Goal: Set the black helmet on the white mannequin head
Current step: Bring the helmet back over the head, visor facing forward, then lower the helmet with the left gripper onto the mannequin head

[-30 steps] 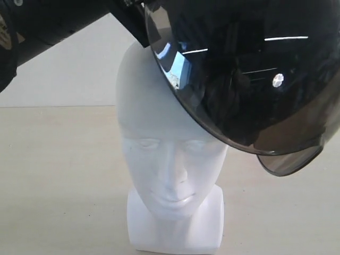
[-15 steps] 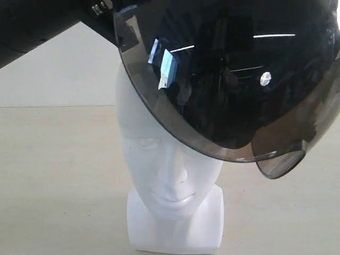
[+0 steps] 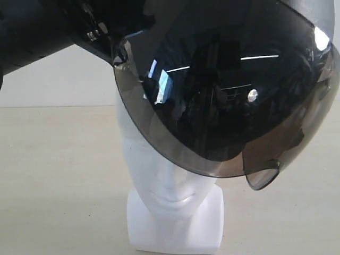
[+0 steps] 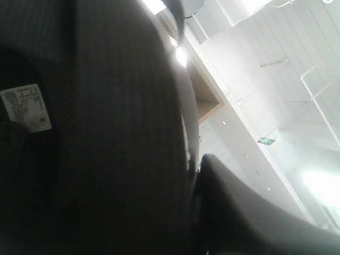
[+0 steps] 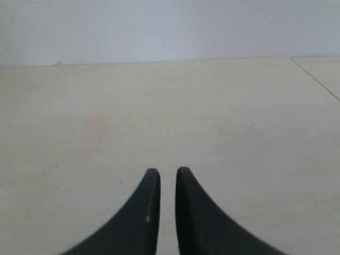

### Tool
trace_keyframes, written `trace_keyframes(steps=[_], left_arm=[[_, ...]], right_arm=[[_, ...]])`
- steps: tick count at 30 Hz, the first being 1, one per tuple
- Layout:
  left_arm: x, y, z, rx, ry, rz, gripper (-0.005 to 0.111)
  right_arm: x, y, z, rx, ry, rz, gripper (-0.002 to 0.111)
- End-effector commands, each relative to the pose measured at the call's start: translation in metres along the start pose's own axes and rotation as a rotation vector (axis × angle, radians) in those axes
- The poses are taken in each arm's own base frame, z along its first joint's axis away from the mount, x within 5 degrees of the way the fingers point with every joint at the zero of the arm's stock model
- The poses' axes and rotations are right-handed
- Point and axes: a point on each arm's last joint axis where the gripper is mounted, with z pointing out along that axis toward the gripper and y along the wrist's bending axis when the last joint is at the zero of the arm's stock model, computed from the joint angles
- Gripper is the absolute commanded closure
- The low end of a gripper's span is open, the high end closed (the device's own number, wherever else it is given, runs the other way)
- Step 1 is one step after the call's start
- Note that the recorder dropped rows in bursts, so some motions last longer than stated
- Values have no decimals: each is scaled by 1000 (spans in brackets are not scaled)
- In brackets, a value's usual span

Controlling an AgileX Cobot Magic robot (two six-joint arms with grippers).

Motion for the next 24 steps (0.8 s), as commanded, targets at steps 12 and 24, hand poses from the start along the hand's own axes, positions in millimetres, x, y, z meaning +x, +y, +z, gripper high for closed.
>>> trace_keyframes(steps=[12, 24], left_arm=[[-17, 2, -10, -38, -91, 63, 102], [-24, 8, -28, -176, -38, 157, 102]], right_arm=[[-1, 0, 0, 1, -13, -2, 96], [-1, 0, 0, 1, -13, -2, 96]])
